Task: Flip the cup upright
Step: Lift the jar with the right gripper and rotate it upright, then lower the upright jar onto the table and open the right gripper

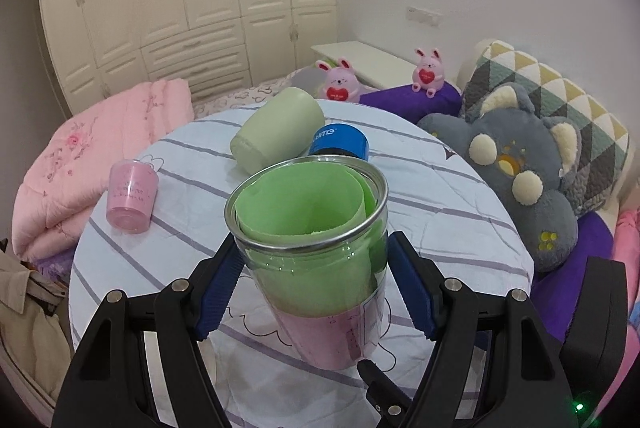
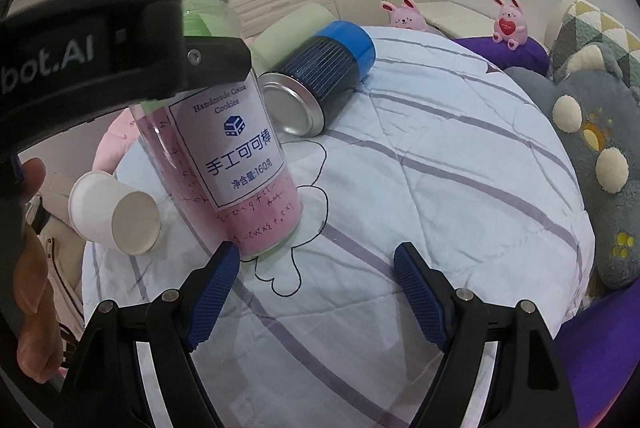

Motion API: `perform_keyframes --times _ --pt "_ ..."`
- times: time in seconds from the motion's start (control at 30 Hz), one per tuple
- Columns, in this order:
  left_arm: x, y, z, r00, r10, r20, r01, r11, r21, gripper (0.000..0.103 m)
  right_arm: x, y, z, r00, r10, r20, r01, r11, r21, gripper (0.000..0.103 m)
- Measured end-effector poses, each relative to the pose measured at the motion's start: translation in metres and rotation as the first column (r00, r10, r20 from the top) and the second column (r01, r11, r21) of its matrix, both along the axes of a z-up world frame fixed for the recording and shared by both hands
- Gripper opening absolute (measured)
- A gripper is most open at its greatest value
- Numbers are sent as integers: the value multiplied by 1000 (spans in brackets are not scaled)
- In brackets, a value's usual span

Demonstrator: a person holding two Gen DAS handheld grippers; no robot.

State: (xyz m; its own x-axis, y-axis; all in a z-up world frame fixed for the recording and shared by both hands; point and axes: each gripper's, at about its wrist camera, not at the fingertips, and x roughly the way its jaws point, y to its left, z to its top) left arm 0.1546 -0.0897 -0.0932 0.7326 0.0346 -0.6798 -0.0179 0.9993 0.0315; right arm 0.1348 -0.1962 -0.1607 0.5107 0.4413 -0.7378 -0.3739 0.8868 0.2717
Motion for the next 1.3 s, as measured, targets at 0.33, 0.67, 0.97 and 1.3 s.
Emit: perform_keyframes --times 0.33,0.67,0.97,1.3 --pt "-13 1 -1 1000 -20 -4 20 999 -41 76 -9 -2 4 1000 -5 18 5 1000 -17 81" --pt "-26 13 6 1000 -19 -15 17 992 -122 99 -19 -5 14 999 -14 42 15 1000 -12 81" --pt "-46 29 20 999 -32 0 32 987 -157 102 -31 0 30 996 -4 86 6 1000 -22 81" --pt "-83 61 57 996 -56 66 70 970 -234 102 -57 7 66 990 -11 143 15 1000 -25 81"
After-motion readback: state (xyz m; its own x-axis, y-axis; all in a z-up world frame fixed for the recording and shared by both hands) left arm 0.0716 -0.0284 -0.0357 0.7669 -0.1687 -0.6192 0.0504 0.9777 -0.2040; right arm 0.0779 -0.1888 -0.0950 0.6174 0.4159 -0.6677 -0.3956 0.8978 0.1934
